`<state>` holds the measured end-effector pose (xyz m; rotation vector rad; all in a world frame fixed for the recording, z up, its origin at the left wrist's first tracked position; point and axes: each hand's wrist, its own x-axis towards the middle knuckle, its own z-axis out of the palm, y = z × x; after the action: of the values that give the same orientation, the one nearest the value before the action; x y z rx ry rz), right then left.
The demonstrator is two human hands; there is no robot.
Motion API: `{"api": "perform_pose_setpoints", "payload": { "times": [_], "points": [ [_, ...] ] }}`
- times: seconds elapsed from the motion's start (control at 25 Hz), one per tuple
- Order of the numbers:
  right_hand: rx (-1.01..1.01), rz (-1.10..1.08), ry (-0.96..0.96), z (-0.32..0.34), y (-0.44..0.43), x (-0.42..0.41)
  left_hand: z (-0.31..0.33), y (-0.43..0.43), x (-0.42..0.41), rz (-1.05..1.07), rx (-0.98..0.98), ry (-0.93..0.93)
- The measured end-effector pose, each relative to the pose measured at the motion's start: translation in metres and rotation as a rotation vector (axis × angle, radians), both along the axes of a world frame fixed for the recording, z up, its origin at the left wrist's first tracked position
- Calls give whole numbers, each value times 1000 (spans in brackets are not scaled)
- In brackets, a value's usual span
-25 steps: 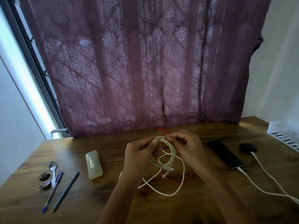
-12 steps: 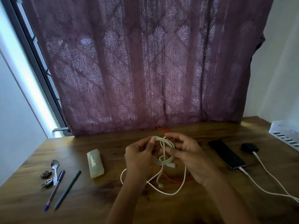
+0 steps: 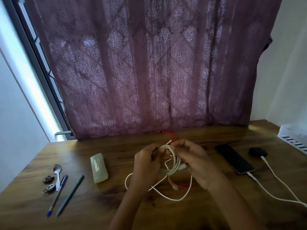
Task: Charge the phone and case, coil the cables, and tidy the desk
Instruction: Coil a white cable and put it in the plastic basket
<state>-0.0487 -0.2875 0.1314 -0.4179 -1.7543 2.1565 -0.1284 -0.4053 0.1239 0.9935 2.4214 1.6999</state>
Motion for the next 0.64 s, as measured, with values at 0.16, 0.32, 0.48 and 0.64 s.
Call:
{"api": "perform_pose_setpoints", "payload": {
  "times": [0.16,0.32,0.48,0.64],
  "points": [
    [393,-295,80,-8,-2,2,-1,0,1,154,49,43],
    [684,-237,-54,-13,-7,4,-5,1,0,204,83,149],
    [226,-132,-56,5,-5,9,-13,1,-3,211,62,378],
    [183,-56,-87,14,4,12,-18,-2,-2,216,43,364]
  ]
}}
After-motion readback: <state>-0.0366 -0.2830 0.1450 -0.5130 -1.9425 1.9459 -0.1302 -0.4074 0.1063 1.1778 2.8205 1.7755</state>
